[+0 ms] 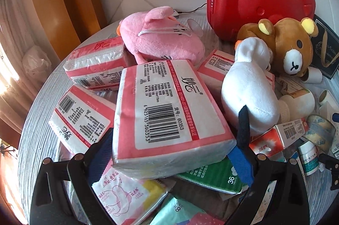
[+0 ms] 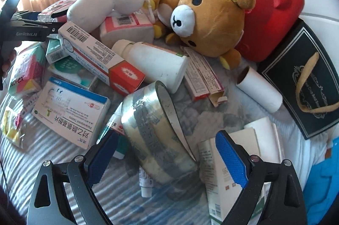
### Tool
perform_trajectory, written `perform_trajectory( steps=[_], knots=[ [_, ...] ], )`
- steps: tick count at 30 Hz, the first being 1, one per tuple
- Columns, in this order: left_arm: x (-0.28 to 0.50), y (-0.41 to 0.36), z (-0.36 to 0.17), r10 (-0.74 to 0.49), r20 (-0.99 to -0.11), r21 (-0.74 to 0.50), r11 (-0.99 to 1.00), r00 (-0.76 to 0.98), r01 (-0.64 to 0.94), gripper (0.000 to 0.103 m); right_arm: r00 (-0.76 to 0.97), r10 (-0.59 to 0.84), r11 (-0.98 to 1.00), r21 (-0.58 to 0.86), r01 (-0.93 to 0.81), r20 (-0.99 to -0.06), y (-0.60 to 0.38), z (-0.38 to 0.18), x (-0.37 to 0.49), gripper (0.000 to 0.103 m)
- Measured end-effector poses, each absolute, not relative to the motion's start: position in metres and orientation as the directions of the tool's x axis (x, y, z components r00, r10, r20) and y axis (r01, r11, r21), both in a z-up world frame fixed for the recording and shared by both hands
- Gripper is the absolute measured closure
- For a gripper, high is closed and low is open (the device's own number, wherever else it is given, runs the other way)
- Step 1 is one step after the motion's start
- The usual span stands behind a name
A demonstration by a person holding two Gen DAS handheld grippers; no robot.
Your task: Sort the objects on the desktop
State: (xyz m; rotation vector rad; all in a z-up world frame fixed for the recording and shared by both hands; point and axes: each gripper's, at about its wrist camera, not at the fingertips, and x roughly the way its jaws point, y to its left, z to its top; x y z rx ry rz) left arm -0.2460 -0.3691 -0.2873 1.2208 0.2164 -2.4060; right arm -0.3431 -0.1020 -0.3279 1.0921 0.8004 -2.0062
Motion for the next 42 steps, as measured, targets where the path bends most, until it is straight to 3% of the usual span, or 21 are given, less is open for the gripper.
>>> perform_trajectory(
  steps=[2,3,4,5,8,27,42],
  knots=[
    [-0.245,-0.37,-0.288,-0.297,-0.796,0.05,-0.901,-0.528,0.432,0.008,-0.369,-0.305,-0.564,-0.146,0.813,-0.878,-0.102,-0.329,-0.348,0.011],
    [-0.244,-0.37,-0.288,-0.294,-0.794,0.049,-0.904,-0.532,0.425,0.009,-0.357,-0.306,-0.576,-0.127,0.808,-0.883,-0.101,-0.328,-0.351,0.018],
    [-0.242,-0.371,-0.287,-0.289,-0.795,0.048,-0.907,-0.534,0.418,0.01,-0.336,-0.311,-0.587,-0.098,0.804,-0.889,-0.1,-0.326,-0.354,0.038],
    [-0.24,-0.371,-0.286,-0.283,-0.794,0.044,-0.909,-0.538,0.414,0.01,-0.317,-0.303,-0.606,-0.075,0.792,-0.899,-0.099,-0.326,-0.356,0.051],
    [-0.233,-0.368,-0.283,-0.274,-0.789,0.04,-0.916,-0.549,0.399,0.011,-0.3,-0.303,-0.634,-0.044,0.772,-0.905,-0.093,-0.323,-0.357,0.062],
    [-0.176,-0.309,-0.216,-0.222,-0.672,0.081,-0.97,-0.706,0.228,0.011,-0.438,-0.444,-0.794,0.117,0.597,-0.781,-0.044,-0.241,-0.293,0.063],
    [-0.18,-0.177,-0.129,0.093,-0.556,0.072,-0.985,-0.826,-0.159,0.011,-0.706,-0.354,-0.908,0.044,0.417,-0.613,0.042,-0.127,-0.199,0.064]
  ],
)
